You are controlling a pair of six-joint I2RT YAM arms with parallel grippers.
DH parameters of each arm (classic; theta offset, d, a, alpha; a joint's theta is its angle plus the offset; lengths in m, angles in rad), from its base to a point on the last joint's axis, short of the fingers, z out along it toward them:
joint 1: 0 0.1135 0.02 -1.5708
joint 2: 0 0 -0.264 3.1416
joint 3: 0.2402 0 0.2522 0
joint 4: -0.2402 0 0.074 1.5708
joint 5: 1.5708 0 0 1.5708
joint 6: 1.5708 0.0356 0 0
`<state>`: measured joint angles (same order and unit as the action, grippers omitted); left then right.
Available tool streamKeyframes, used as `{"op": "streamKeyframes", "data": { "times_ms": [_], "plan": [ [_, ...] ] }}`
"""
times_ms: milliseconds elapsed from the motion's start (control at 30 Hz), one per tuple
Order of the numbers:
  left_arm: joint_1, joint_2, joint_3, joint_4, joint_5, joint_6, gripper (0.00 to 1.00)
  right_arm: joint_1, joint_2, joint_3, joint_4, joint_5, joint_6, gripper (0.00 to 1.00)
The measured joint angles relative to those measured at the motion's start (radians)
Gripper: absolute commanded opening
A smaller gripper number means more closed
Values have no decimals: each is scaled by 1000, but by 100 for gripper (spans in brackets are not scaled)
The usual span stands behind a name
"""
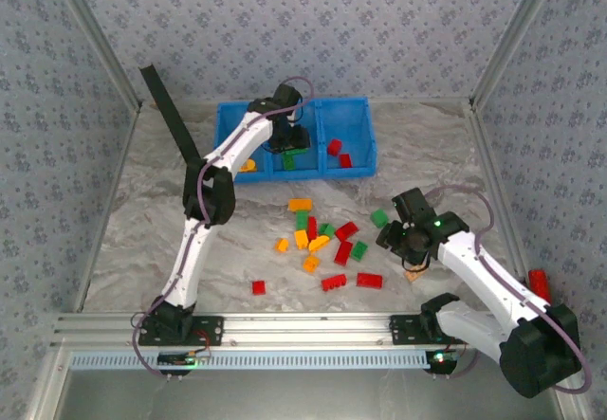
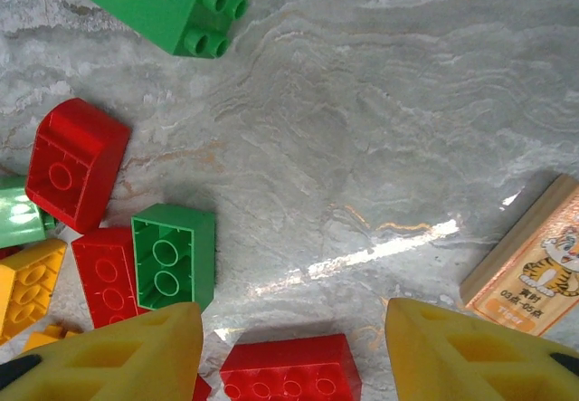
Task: Sort the legos into containers by color
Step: Place the lego in the container, then pick up the lego from the bottom-center of the table.
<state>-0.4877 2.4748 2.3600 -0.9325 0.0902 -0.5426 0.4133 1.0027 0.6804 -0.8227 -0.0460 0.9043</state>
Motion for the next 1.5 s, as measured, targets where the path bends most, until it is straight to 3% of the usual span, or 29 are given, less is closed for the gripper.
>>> {"op": "streamKeyframes", "data": {
  "times_ms": [133,267,867,967,1233,1500],
  "plan": [
    [0,0,0,0,0,0,40,13,13,-10,24,-13,12,58],
    [0,0,0,0,0,0,57,18,16,-11,32,-19,18,58],
    [0,0,0,0,18,-4,74,44,42,-13,90,-49,27,59],
    [0,0,0,1,23,-2,80,55,49,-18,100,-54,31,59],
    [0,-6,0,-8,21,3,80,95,54,-30,108,-72,35,59],
    [2,-41,-7,-41,29,4,80,198,54,-97,105,-107,51,77]
  ]
}}
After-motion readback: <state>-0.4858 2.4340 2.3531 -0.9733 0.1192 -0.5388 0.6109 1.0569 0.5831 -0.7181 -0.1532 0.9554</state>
